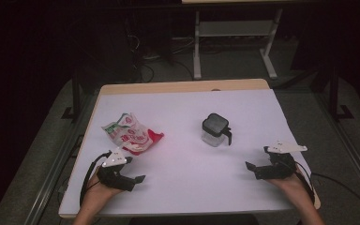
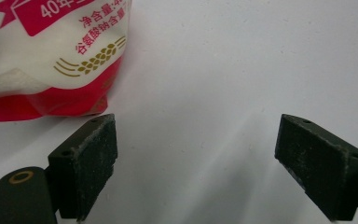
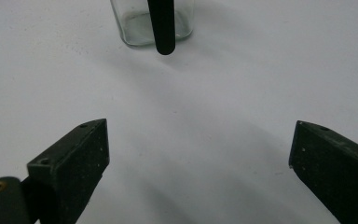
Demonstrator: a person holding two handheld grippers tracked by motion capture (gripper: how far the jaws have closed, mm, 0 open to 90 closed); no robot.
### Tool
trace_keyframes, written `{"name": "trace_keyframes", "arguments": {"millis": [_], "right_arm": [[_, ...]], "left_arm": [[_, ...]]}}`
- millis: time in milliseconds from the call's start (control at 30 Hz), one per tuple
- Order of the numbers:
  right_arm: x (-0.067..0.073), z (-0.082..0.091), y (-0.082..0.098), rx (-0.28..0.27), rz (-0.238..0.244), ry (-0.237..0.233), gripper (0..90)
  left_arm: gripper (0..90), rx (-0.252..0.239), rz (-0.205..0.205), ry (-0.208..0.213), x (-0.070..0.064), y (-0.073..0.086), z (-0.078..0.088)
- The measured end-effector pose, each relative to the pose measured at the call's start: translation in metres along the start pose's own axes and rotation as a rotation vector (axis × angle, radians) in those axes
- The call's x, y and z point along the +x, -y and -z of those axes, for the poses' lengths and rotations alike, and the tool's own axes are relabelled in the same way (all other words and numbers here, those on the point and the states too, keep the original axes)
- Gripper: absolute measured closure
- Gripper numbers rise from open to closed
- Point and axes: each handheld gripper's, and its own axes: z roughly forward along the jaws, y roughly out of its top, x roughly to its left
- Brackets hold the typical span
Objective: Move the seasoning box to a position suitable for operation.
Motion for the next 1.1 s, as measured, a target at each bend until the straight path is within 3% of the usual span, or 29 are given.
{"name": "trace_keyframes", "arguments": {"millis": [300,900,1100], "right_arm": [[0.002,0.001,-0.004,0.006,-0.006,-0.046,5.0],[0.004,-0.005,-0.029,0.038,0.037,-0.121,5.0],[0.002,-0.005,-0.037,0.055,0.055,-0.112,5.0]], "left_arm": [[12.9,-0.008,0.009,0.0,-0.001,0.0,0.002],[13.1,-0.013,0.035,0.008,0.001,0.005,0.005],[13.1,-0.021,0.04,0.013,0.0,0.005,0.004]]}}
